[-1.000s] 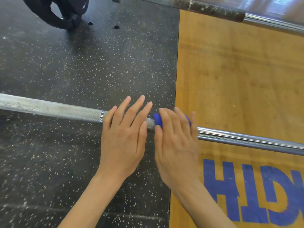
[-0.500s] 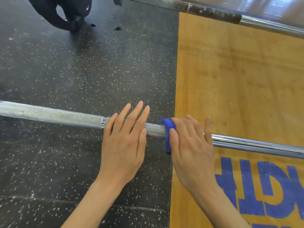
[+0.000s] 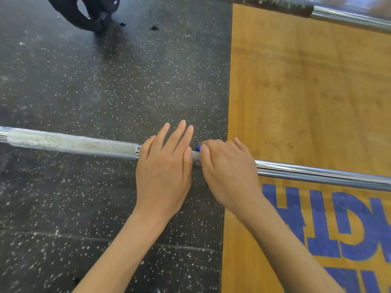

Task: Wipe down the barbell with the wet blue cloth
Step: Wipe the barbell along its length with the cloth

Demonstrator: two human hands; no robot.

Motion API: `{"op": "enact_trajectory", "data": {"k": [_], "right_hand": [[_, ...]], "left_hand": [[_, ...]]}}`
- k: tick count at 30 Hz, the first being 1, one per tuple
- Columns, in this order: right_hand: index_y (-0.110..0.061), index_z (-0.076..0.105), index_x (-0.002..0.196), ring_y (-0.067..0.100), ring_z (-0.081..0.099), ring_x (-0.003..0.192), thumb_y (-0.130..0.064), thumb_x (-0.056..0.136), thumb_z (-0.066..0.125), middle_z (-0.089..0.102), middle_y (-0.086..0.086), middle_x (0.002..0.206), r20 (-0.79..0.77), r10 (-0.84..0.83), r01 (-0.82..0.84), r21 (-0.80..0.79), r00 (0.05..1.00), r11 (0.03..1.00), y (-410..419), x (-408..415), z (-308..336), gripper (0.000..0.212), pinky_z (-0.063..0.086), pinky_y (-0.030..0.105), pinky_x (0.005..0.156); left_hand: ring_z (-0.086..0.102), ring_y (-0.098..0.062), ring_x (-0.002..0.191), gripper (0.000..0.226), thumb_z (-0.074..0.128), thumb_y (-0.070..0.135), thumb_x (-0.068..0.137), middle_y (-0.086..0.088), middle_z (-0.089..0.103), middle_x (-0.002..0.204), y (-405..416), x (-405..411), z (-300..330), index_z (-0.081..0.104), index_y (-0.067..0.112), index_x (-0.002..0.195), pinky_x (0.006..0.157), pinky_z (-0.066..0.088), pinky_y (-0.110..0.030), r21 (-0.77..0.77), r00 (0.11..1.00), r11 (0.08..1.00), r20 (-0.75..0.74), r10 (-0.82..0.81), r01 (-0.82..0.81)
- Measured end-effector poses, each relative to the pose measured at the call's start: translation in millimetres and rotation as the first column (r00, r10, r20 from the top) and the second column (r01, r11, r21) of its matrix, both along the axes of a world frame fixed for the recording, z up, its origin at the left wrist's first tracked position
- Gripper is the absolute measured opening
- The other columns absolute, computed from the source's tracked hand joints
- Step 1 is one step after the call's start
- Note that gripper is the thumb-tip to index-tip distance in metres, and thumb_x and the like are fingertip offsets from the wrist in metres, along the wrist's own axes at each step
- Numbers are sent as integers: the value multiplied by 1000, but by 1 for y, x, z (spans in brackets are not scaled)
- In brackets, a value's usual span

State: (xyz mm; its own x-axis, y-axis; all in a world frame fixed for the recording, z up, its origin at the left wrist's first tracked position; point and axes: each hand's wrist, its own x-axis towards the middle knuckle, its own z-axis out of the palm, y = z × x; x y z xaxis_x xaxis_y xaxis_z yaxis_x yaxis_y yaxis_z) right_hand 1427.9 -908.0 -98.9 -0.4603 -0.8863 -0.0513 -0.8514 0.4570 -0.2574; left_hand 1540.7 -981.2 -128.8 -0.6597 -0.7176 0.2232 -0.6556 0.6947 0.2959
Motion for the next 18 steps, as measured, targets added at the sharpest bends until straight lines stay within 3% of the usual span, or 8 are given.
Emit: {"op": "enact_trajectory", "data": {"k": [2, 3, 5, 9, 11, 14, 18], "right_hand": [[-18, 63, 120, 24, 58, 119, -30, 104, 21, 66, -2, 122, -2, -11, 11, -102, 1000, 995, 21, 16, -4, 47, 25, 45, 119], [-16, 58, 136, 22, 51, 134, -28, 105, 26, 60, -2, 138, -19, 9, -12, -147, 1000, 989, 36, 23, -5, 46, 19, 44, 121], [-16, 48, 149, 21, 36, 147, -28, 105, 29, 48, -4, 152, -32, 76, -80, -157, 997, 984, 51, 24, -6, 49, 12, 43, 124], [-20, 55, 140, 21, 41, 143, -34, 104, 16, 59, -4, 141, 150, 55, -58, 20, 987, 998, 15, 14, 2, 55, 7, 42, 123], [-20, 58, 136, 20, 47, 138, -33, 106, 20, 62, -4, 135, 119, 86, -83, -36, 989, 996, 26, 22, 2, 51, 12, 44, 123], [-18, 51, 145, 19, 45, 141, -32, 108, 23, 55, -6, 145, -10, 121, -122, -95, 993, 988, 66, 27, 0, 49, 15, 46, 122], [-18, 58, 135, 21, 51, 135, -30, 105, 25, 62, -6, 133, 59, 76, -70, -95, 995, 993, 48, 42, -3, 46, 16, 47, 121]], "left_hand": [[42, -25, 144, 51, 22, 29, 108, 2, 49, 154, 4, 3, 1, 52, 15, 148, 112, 28, -38, 4, 1000, 1000, -2, 0, 0], [42, -25, 145, 52, 22, 29, 108, 3, 49, 154, 7, 5, 0, 51, 15, 149, 112, 29, -38, 5, 1000, 1000, -5, 4, -3], [40, -24, 146, 51, 23, 29, 108, 3, 47, 155, 12, 9, 0, 49, 16, 150, 112, 29, -39, 3, 1000, 1000, -10, 1, -1], [38, -24, 147, 49, 26, 29, 109, 4, 45, 157, 19, 17, -3, 46, 16, 152, 113, 28, -38, -27, 1000, 1000, 9, -10, 10], [38, -25, 147, 49, 26, 28, 109, 4, 43, 157, 24, 22, -4, 46, 16, 152, 113, 28, -39, -33, 1000, 999, 6, -4, 4], [35, -24, 149, 49, 25, 29, 110, 5, 40, 160, 33, 29, -6, 43, 17, 154, 114, 28, -39, -16, 1000, 1000, -10, -5, 5], [33, -24, 150, 49, 23, 30, 111, 5, 38, 161, 47, 39, -7, 41, 17, 154, 115, 28, -40, -26, 1000, 1000, -10, 2, -2]]}}
